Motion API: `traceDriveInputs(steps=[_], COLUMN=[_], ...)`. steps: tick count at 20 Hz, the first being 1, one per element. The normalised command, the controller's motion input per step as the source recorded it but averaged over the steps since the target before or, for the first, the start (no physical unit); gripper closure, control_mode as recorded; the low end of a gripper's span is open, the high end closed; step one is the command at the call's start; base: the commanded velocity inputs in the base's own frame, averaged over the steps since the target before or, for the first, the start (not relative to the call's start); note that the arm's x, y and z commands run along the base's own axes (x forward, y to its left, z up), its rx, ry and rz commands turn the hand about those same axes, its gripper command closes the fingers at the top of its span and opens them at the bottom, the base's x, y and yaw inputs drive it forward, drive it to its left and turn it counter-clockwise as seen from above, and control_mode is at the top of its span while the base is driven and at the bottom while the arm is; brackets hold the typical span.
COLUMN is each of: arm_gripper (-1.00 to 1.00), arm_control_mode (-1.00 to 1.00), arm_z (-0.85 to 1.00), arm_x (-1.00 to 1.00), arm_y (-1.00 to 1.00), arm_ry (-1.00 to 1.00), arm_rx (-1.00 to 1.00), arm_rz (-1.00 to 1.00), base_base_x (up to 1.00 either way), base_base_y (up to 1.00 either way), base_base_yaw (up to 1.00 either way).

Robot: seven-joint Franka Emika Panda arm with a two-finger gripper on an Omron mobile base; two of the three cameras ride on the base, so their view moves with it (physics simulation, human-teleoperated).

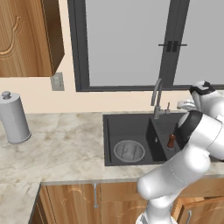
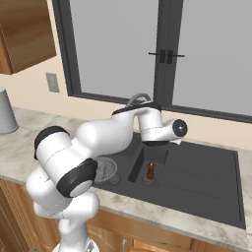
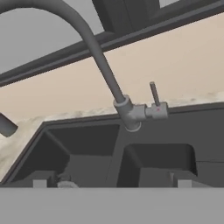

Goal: Pick the glass cup and colander and place them in the sink. Then turn on the water.

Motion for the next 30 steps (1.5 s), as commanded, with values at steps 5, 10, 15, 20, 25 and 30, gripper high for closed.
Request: traceDriveInputs(steps=[5, 10, 15, 20, 25, 30], arm_gripper=[-1.0, -1.0, -1.0, -1.0, -1.0, -1.0], arm_control_mode=[-1.0, -1.0, -1.0, -1.0, -1.0, -1.0], arm_z=[0.0, 0.0, -0.04, -0.03, -0.04, -0.03], arm_x=[0.0, 0.06, 0.25, 0.29, 0.14, 0.18], arm_y=[0.21, 0.07, 0.08, 0.01, 0.0, 0.0], arm_ry=[-0.09, -0.02, 0.0, 0.0, 0.0, 0.01], arm_rx=[0.0, -0.06, -0.14, -0.08, -0.03, -0.06], arm_rz=[0.0, 0.0, 0.0, 0.01, 0.0, 0.0], base_base_x=[0.0, 0.0, 0.0, 0.0, 0.0, 0.0], base_base_y=[0.0, 0.0, 0.0, 0.0, 0.0, 0.0], base_base_yaw=[0.0, 0.0, 0.0, 0.0, 0.0, 0.0])
